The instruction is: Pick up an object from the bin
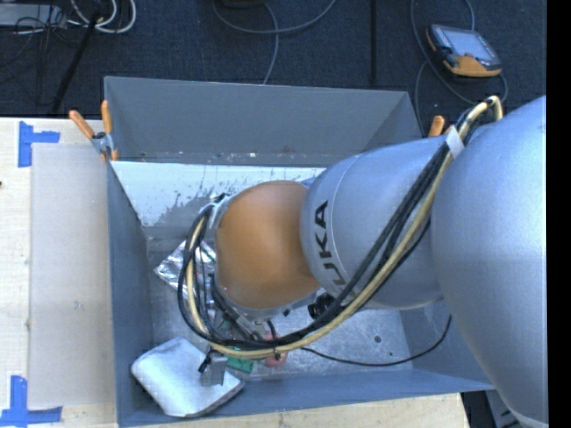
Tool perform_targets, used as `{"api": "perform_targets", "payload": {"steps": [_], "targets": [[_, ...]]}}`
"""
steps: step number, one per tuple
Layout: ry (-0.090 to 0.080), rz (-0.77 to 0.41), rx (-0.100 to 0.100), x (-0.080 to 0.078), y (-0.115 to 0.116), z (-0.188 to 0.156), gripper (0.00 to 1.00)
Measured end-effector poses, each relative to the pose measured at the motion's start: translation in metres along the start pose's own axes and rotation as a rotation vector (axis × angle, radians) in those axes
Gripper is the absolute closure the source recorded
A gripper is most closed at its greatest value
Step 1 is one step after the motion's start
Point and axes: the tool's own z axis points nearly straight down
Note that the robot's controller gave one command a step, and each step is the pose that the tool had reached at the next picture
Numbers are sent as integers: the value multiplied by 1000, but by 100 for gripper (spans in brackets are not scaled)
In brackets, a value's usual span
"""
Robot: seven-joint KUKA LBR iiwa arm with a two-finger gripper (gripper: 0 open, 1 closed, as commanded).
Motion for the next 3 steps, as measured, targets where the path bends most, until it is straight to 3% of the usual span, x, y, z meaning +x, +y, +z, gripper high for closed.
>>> {"api": "perform_targets", "payload": {"steps": [1,2,3], "targets": [[-13,-104,-1,-9,-122,78,0],[-8,186,-4,-9,-99,76,0],[-12,87,-4,-43,-37,76,0]]}}
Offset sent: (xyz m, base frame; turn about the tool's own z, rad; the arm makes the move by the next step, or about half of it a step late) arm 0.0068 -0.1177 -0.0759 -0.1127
